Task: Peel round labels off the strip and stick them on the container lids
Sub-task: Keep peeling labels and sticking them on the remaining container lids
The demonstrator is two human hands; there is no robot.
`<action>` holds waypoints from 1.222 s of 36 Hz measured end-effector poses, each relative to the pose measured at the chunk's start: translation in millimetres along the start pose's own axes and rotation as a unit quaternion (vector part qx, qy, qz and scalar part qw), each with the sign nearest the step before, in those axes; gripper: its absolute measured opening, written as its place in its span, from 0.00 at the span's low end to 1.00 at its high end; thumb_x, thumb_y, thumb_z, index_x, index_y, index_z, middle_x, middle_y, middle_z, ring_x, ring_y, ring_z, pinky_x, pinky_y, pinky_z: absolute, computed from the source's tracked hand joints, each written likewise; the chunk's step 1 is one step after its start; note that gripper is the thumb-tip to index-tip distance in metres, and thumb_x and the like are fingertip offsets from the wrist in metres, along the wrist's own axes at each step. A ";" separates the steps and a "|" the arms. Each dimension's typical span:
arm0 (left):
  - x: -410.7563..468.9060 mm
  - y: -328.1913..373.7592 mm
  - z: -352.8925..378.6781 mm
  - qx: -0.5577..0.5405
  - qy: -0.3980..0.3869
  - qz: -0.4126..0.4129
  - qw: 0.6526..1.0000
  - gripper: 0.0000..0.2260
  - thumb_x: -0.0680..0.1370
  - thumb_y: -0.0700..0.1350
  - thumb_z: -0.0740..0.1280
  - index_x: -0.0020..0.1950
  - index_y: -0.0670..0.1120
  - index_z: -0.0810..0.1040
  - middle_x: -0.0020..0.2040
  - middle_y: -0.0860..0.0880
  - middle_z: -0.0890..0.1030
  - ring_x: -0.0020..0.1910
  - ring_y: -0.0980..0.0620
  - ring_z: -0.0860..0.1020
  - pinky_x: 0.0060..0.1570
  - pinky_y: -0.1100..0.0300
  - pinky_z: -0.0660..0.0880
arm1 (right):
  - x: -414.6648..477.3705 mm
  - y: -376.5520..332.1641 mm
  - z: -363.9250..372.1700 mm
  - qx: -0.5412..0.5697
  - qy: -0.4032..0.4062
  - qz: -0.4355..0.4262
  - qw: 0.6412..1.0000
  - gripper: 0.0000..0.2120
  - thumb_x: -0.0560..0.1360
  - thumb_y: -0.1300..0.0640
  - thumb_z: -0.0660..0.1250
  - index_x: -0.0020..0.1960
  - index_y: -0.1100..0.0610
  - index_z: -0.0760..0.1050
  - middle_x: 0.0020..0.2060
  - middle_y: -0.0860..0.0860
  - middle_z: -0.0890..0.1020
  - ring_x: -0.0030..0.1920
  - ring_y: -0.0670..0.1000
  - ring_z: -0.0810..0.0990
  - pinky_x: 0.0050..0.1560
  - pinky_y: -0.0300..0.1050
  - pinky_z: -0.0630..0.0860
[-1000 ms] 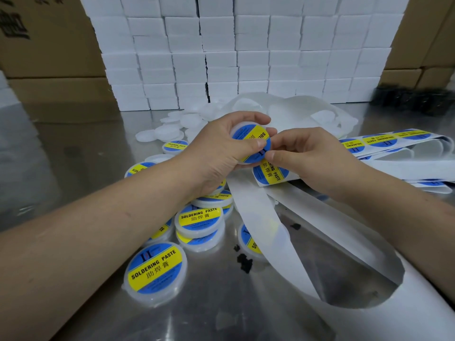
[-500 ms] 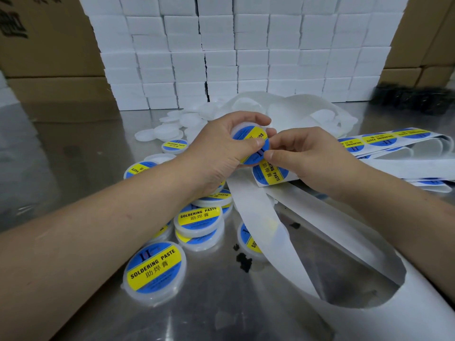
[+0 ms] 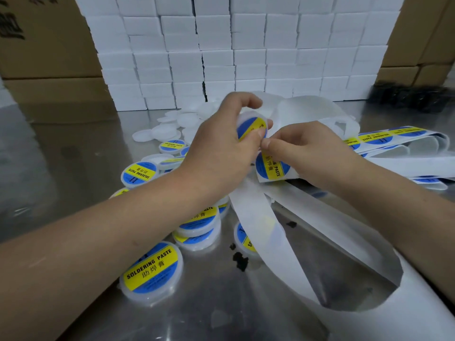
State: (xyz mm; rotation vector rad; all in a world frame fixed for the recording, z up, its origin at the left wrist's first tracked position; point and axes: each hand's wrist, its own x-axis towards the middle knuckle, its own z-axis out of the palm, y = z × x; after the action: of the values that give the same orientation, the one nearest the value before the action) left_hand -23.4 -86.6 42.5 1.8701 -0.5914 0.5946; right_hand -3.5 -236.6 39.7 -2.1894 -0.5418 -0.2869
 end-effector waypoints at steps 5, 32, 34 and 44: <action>3.4 9.1 -0.5 -0.059 0.026 0.009 0.998 0.08 0.75 0.45 0.64 0.45 0.60 0.70 0.44 0.55 0.79 0.43 0.55 0.81 0.34 0.62 0.79 | -2.7 -1.6 -1.8 -0.009 -0.018 -0.037 0.999 0.20 0.64 0.29 0.57 0.30 0.44 0.75 0.32 0.57 0.75 0.29 0.44 0.68 0.34 0.40 0.66; -1.0 1.7 1.3 0.150 -0.048 -0.023 0.987 0.16 0.81 0.50 0.54 0.35 0.48 0.67 0.32 0.50 0.69 0.36 0.47 0.70 0.39 0.53 0.69 | -0.3 0.9 1.5 0.045 0.054 -0.048 0.996 0.25 0.78 0.48 0.58 0.30 0.64 0.71 0.25 0.56 0.72 0.26 0.45 0.67 0.29 0.37 0.65; 0.5 1.0 0.4 0.152 -0.057 -0.039 0.986 0.16 0.81 0.50 0.53 0.37 0.45 0.69 0.33 0.48 0.71 0.39 0.45 0.72 0.42 0.51 0.70 | 0.1 -0.7 2.9 0.008 0.062 -0.047 0.997 0.26 0.78 0.46 0.57 0.33 0.66 0.73 0.26 0.59 0.73 0.25 0.46 0.67 0.28 0.37 0.64; 32.7 -9.7 -37.5 0.371 -0.150 -0.133 0.907 0.13 0.81 0.48 0.51 0.46 0.44 0.71 0.42 0.48 0.73 0.44 0.47 0.70 0.41 0.62 0.66 | 7.3 12.0 -2.5 0.015 0.154 -0.008 0.988 0.24 0.75 0.42 0.53 0.30 0.56 0.73 0.30 0.52 0.79 0.32 0.46 0.74 0.40 0.43 0.71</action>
State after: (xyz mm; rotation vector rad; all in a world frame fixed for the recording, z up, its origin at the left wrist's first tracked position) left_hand 2.6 -52.5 69.5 2.7436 -0.2993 0.3696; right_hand 8.6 -243.1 35.8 -2.0597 -0.3882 -0.6092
